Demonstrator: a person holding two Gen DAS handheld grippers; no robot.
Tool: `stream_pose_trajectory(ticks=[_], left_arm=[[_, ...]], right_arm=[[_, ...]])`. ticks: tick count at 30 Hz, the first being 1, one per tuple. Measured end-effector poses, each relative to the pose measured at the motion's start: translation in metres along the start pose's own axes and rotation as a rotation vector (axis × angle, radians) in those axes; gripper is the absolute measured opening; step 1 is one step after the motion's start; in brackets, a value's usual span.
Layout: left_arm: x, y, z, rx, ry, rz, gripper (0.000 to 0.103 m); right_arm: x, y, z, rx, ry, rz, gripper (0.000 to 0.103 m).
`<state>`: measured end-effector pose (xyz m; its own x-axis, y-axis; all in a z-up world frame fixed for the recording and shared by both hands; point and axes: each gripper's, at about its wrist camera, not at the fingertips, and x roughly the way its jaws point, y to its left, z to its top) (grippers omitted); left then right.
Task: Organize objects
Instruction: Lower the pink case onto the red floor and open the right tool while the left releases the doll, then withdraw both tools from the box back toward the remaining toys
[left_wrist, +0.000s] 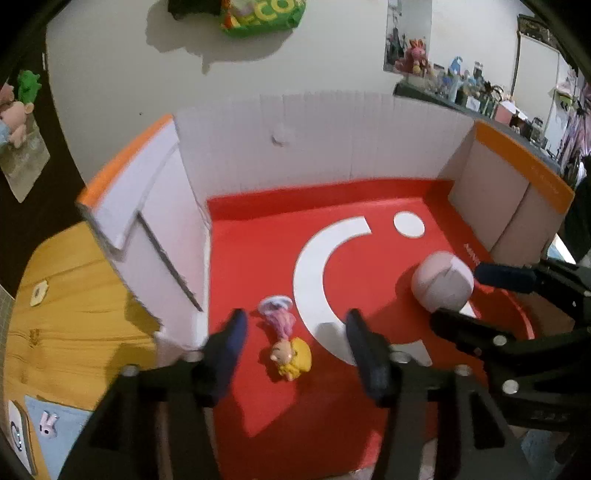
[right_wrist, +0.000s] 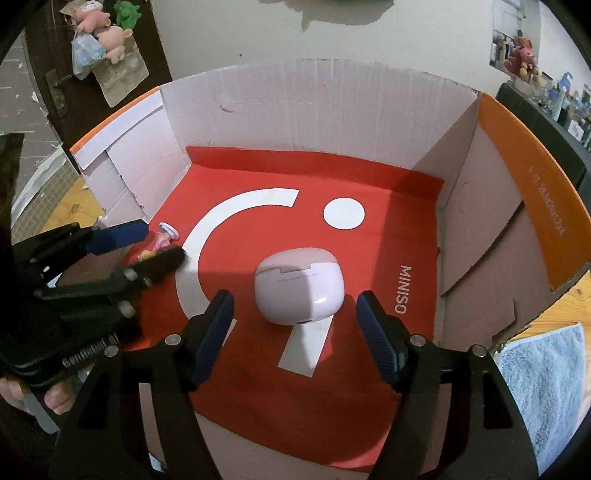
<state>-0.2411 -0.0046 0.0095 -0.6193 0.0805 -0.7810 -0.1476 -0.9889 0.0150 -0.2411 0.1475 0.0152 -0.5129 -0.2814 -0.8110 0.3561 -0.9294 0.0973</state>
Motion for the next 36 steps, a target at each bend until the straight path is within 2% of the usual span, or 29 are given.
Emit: stream_pose_trajectory(ticks=[2, 8, 13, 18, 24, 29, 36], left_arm=[[-0.001, -0.002, -0.001, 0.009, -0.002, 0.005, 0.06], [-0.008, 0.004, -0.004, -0.044, 0.009, -0.043, 0.06], [-0.011, -0.001, -0.012, -0.044, 0.02, -0.031, 0.06], [-0.02, 0.002, -0.015, -0.078, 0.025, -0.065, 0.06], [-0.027, -0.002, -0.013, -0.102, 0.023, -0.082, 0.06], [-0.039, -0.007, -0.016, -0.089, -0.009, -0.067, 0.06], [-0.057, -0.01, -0.024, -0.085, -0.052, -0.048, 0.062]], right_arm=[[0.002, 0.0, 0.0, 0.003, 0.008, 0.007, 0.068], [0.0, -0.003, 0.0, -0.008, 0.013, 0.009, 0.068], [-0.001, -0.007, -0.001, -0.022, 0.029, 0.015, 0.068], [-0.005, -0.008, -0.006, -0.033, 0.048, 0.017, 0.068], [-0.013, -0.012, -0.007, -0.007, 0.012, 0.029, 0.069], [-0.029, -0.012, -0.01, -0.012, -0.037, 0.038, 0.08], [-0.05, -0.01, -0.017, -0.02, -0.087, 0.038, 0.081]])
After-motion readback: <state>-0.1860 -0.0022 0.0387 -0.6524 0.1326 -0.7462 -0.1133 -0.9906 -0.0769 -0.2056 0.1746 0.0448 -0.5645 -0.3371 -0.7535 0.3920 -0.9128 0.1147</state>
